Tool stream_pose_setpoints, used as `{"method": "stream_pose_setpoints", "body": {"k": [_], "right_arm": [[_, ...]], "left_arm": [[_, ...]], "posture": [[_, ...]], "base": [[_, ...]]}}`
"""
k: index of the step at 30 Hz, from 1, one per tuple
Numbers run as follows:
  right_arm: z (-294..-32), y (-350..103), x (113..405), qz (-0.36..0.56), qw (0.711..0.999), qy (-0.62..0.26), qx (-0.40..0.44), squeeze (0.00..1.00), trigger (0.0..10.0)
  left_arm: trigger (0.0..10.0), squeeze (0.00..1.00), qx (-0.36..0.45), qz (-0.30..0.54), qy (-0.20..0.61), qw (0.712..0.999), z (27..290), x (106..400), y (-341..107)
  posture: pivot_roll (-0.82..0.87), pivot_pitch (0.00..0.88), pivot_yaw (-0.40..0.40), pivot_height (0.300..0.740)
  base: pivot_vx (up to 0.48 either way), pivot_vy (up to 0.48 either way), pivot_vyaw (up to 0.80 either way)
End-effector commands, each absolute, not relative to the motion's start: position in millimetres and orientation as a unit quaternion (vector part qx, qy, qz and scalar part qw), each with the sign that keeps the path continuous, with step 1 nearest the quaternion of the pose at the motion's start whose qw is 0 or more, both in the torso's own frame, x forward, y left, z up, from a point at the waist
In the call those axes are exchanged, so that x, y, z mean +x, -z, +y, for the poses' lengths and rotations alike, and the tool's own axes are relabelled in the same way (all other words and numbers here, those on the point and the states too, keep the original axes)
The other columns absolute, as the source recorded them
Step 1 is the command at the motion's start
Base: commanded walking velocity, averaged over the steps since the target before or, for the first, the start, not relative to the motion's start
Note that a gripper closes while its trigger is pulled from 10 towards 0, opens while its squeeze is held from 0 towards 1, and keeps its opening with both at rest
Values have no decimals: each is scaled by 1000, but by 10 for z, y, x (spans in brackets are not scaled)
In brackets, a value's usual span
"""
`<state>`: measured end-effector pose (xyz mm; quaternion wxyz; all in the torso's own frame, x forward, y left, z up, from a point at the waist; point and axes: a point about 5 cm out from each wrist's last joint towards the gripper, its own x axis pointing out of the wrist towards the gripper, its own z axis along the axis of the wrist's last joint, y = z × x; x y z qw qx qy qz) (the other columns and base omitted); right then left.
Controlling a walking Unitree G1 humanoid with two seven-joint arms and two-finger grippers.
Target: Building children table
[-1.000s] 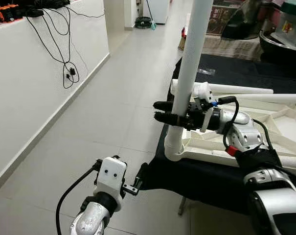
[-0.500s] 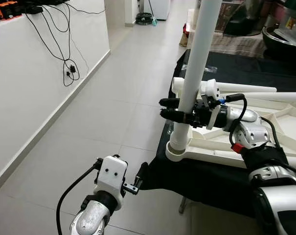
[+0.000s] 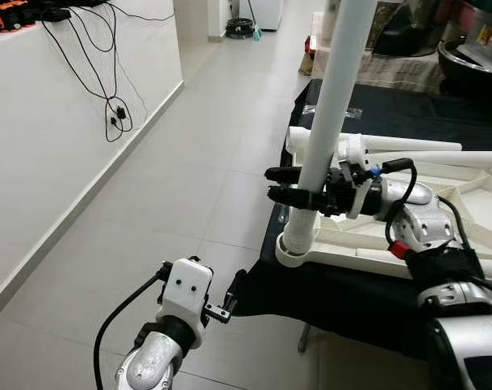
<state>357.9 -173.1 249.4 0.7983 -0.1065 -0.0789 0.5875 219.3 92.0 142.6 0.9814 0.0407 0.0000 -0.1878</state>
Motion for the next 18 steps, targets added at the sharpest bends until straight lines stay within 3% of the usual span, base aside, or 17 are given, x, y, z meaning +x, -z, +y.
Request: {"method": "stream_pose_setpoints", "body": {"k": [1, 18], "right_arm": [[-1705, -2454, 3560, -73, 793, -595, -107, 0, 10000], [-1708, -2392, 3534, -52, 792, -600, -100, 0, 10000]], "left_arm": [[10000, 0, 46, 17, 191, 980, 923, 2189, -1365], [10000, 0, 45, 18, 192, 980, 915, 2196, -1363]], "posture": [[76, 147, -26, 740], [73, 150, -26, 740]], "base": [[0, 0, 0], [0, 0, 0]]}}
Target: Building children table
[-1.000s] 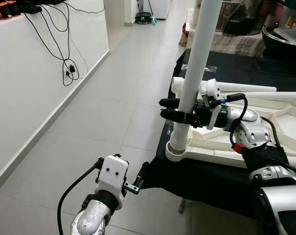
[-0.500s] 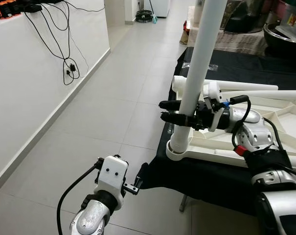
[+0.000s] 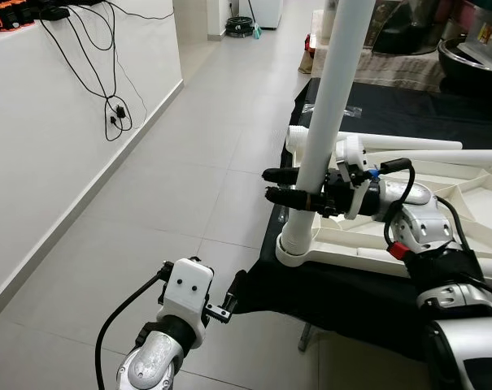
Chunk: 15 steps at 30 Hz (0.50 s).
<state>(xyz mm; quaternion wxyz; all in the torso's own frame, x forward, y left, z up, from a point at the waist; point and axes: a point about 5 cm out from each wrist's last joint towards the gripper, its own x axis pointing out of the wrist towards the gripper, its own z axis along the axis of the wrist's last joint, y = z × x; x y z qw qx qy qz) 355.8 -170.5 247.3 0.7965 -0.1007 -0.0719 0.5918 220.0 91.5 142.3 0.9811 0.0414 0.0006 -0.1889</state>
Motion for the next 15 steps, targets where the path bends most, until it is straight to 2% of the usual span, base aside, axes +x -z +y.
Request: {"method": "stream_pose_setpoints", "body": {"k": [1, 8, 15], "right_arm": [[-1701, -2381, 3524, -51, 789, -603, -102, 0, 10000], [-1681, -2363, 3520, -55, 790, -602, -105, 0, 10000], [-1704, -2335, 3562, -57, 807, -578, -108, 0, 10000]], "left_arm": [[10000, 0, 45, 19, 192, 980, 913, 2199, -1357], [10000, 0, 44, 20, 192, 980, 907, 2198, -1347], [10000, 0, 44, 19, 192, 980, 902, 2192, -1343]], "posture": [[73, 145, -27, 740], [77, 141, -30, 740], [75, 133, -30, 740]], "base": [[0, 0, 0], [0, 0, 0], [0, 0, 0]]}}
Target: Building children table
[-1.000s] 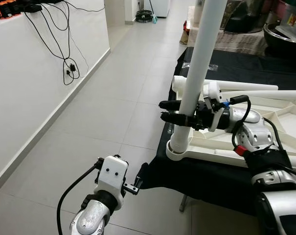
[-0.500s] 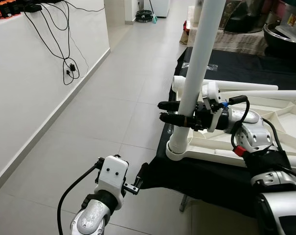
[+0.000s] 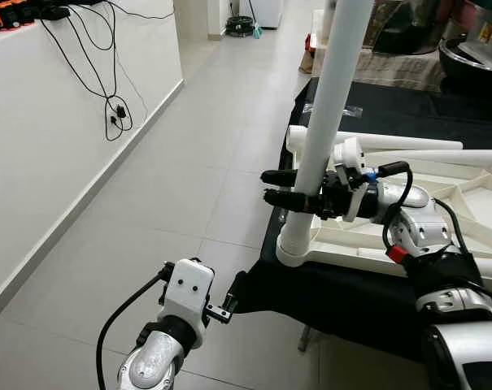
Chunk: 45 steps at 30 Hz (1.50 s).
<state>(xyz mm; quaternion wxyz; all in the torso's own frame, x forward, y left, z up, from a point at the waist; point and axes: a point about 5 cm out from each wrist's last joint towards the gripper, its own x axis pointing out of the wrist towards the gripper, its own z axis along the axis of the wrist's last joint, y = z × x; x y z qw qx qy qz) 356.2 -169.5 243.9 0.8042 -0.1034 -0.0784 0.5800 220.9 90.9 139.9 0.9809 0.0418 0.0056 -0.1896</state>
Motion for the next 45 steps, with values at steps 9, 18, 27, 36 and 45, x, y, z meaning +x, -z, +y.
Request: {"method": "stream_pose_setpoints", "body": {"k": [9, 18, 27, 36, 45], "right_arm": [[-1748, -2257, 3603, -44, 843, -527, -100, 0, 10000], [-1811, -2172, 3630, -52, 889, -448, -78, 0, 10000], [-1854, -2124, 3731, -54, 933, -349, -71, 0, 10000], [-1774, -2083, 3775, -49, 949, -299, -83, 0, 10000], [-1831, -2070, 3876, -32, 973, -218, -73, 0, 10000]], "left_arm": [[10000, 0, 44, 19, 194, 980, 904, 2186, -1336], [10000, 0, 44, 19, 196, 980, 898, 2180, -1331], [10000, 0, 44, 18, 197, 979, 899, 2187, -1331], [10000, 0, 44, 19, 197, 979, 887, 2190, -1336], [10000, 0, 43, 18, 196, 980, 883, 2199, -1340]], "posture": [[72, 120, -28, 740], [65, 114, -25, 740], [65, 113, -24, 740], [65, 130, -33, 740], [64, 131, -35, 740]], "base": [[0, 0, 0], [0, 0, 0], [0, 0, 0], [0, 0, 0], [0, 0, 0]]}}
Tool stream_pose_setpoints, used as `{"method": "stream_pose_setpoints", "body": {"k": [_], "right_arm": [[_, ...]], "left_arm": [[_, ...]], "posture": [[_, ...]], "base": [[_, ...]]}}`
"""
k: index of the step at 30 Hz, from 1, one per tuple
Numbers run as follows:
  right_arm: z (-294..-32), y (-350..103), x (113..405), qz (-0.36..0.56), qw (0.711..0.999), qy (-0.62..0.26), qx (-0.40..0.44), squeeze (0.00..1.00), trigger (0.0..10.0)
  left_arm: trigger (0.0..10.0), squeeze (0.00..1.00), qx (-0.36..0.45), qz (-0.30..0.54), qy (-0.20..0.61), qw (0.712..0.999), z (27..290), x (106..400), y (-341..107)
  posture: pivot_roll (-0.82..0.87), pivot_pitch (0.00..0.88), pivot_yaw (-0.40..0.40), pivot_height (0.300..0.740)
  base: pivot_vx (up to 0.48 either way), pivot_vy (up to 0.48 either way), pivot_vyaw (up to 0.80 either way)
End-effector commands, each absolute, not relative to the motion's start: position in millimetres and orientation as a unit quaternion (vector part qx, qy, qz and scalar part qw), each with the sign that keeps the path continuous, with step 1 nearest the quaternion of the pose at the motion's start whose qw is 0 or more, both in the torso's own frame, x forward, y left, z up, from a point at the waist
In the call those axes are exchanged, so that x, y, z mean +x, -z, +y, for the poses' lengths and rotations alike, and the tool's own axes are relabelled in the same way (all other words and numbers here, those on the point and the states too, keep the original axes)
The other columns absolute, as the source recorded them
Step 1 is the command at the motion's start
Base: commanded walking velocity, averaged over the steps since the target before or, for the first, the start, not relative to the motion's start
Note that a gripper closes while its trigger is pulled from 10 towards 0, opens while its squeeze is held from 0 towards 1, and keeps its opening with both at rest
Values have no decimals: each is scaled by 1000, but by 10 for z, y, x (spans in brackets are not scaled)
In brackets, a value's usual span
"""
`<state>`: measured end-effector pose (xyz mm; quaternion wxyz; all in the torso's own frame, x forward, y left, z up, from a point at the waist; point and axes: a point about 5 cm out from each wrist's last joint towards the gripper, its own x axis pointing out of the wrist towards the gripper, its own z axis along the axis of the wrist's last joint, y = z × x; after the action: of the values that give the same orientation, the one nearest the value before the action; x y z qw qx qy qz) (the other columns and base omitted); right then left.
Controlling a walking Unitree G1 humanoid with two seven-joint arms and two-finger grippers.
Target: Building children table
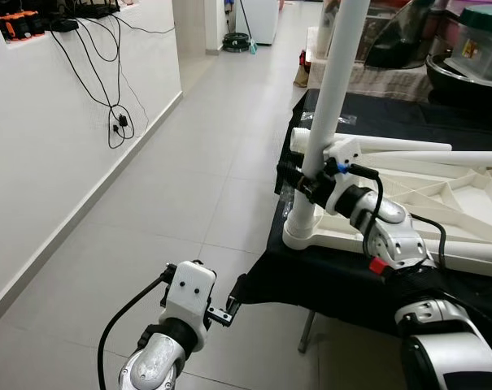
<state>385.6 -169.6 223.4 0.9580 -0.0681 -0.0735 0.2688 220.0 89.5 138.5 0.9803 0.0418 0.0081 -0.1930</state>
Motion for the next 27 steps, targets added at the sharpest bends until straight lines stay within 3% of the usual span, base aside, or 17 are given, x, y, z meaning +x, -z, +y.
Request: {"method": "stream_pose_setpoints", "body": {"k": [1, 9, 27], "right_arm": [[-1831, -2070, 3876, -32, 973, -218, -73, 0, 10000], [-1950, -2054, 3937, -27, 990, -129, -46, 0, 10000], [-2067, -2018, 3971, -33, 999, -8, -28, 0, 10000]], "left_arm": [[10000, 0, 43, 18, 196, 980, 883, 2199, -1340], [10000, 0, 43, 19, 195, 980, 889, 2198, -1344], [10000, 0, 43, 15, 192, 980, 904, 2198, -1368]], "posture": [[64, 131, -35, 740], [68, 138, -34, 740], [75, 143, -30, 740]], "base": [[0, 0, 0], [0, 0, 0], [0, 0, 0]]}}
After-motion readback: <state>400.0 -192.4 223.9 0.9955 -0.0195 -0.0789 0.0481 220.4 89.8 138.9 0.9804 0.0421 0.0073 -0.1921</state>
